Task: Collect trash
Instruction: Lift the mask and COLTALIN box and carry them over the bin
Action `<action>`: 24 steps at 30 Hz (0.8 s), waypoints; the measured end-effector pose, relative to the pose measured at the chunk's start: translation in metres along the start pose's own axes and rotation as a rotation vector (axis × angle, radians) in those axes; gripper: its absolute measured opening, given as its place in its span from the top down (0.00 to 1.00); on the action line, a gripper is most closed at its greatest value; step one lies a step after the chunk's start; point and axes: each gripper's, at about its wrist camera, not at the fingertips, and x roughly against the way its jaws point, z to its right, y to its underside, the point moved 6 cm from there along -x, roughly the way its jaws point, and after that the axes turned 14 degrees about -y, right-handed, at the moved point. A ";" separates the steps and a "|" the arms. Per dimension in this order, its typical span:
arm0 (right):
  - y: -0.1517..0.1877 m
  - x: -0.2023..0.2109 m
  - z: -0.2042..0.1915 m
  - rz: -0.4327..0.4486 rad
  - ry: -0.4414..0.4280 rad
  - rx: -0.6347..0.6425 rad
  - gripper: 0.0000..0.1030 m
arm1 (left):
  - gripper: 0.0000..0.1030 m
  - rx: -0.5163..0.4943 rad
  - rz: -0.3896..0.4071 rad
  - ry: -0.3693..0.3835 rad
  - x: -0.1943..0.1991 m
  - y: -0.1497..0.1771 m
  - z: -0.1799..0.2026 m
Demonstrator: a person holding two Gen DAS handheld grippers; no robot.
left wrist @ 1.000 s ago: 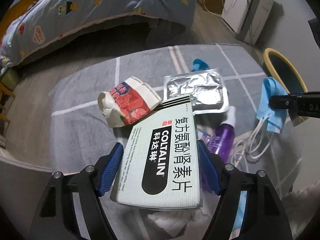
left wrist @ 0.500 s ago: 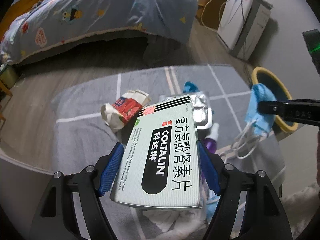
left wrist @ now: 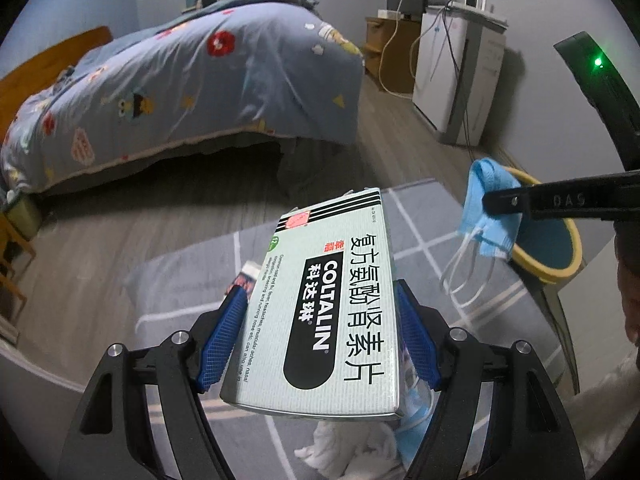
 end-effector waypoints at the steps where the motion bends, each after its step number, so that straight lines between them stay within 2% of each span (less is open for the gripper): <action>1: -0.001 0.003 0.003 0.006 0.006 0.003 0.69 | 0.28 -0.002 0.003 -0.001 0.000 -0.002 0.002; 5: -0.007 0.014 0.022 0.030 0.042 0.005 0.69 | 0.28 -0.017 0.018 0.006 0.002 -0.011 0.013; 10: -0.009 0.025 0.052 0.045 0.045 -0.044 0.69 | 0.28 -0.032 0.025 0.029 0.001 -0.022 0.033; 24: -0.004 0.064 0.146 0.090 0.057 -0.178 0.69 | 0.28 -0.137 0.058 0.106 0.003 -0.044 0.121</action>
